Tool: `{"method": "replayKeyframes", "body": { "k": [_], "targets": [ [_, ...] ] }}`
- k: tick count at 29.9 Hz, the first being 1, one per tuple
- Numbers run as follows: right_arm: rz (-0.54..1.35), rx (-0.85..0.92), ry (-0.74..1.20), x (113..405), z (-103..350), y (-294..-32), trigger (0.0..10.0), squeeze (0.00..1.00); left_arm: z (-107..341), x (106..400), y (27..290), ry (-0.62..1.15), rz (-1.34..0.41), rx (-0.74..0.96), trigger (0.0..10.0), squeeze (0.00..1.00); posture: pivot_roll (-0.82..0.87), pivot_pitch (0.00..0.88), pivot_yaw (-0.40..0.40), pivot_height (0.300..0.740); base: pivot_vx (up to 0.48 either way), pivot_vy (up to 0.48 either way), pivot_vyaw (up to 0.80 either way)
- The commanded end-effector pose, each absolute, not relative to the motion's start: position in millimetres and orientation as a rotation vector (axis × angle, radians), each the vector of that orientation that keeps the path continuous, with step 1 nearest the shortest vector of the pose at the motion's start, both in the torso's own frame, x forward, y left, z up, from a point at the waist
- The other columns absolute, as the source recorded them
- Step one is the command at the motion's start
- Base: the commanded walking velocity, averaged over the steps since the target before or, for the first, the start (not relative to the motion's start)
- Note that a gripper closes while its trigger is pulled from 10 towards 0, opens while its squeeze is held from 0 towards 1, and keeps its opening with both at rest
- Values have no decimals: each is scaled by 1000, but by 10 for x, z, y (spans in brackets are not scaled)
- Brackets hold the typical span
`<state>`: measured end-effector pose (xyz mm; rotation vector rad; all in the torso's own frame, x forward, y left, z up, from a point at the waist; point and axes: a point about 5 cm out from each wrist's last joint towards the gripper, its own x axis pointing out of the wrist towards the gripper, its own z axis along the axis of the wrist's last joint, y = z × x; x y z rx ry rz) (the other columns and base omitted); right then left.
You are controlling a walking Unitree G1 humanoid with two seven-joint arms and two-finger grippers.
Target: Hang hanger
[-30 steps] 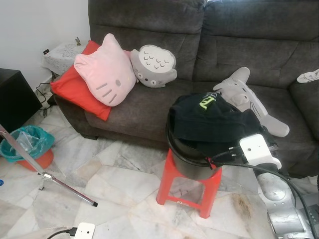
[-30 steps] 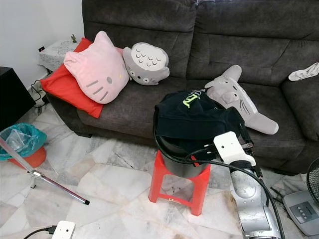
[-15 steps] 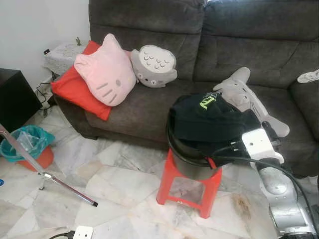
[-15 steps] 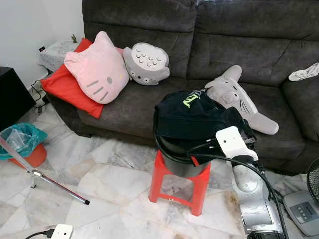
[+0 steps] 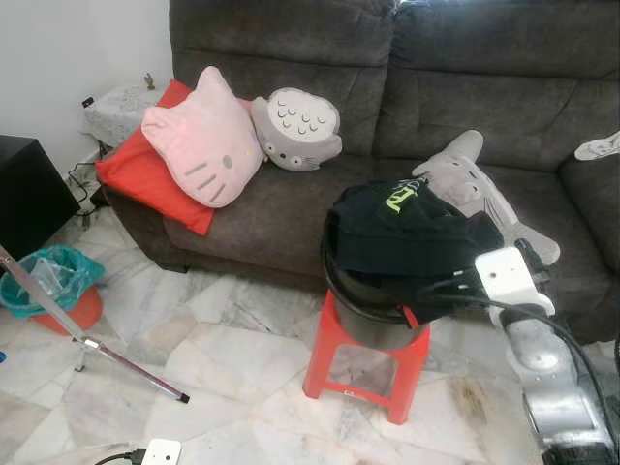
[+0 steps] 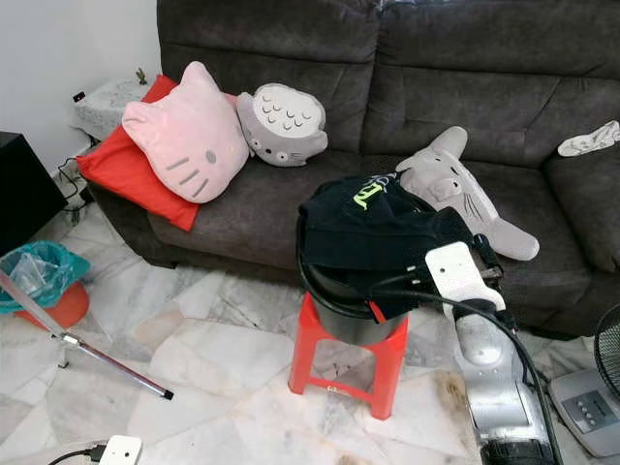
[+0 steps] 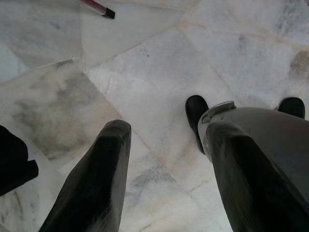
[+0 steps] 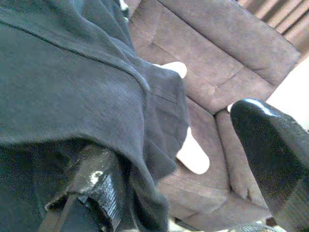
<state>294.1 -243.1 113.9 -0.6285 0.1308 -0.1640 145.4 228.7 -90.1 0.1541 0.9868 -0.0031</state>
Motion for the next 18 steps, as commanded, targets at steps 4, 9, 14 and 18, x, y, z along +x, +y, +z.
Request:
{"method": "replayKeyframes", "body": {
  "k": [4,9,14,18],
  "targets": [
    [-127,-581,154,3044,1139,-2403,10000,0,-910,1441,2303,1014,-8,175,10000,0,-121,0,28,740,0,0,0],
    [-140,-596,130,3101,1208,-2401,10000,0,-914,1436,2293,1013,-8,173,10000,0,-117,0,28,740,0,0,0],
    [-143,-597,122,3105,1211,-2400,10000,0,-921,1424,2281,1015,-8,173,10000,0,-118,0,29,740,0,0,0],
    [-136,-590,115,3106,1205,-2392,0,0,-925,1418,2272,1016,-11,173,10000,0,-119,0,29,740,0,0,0]
  ]
}}
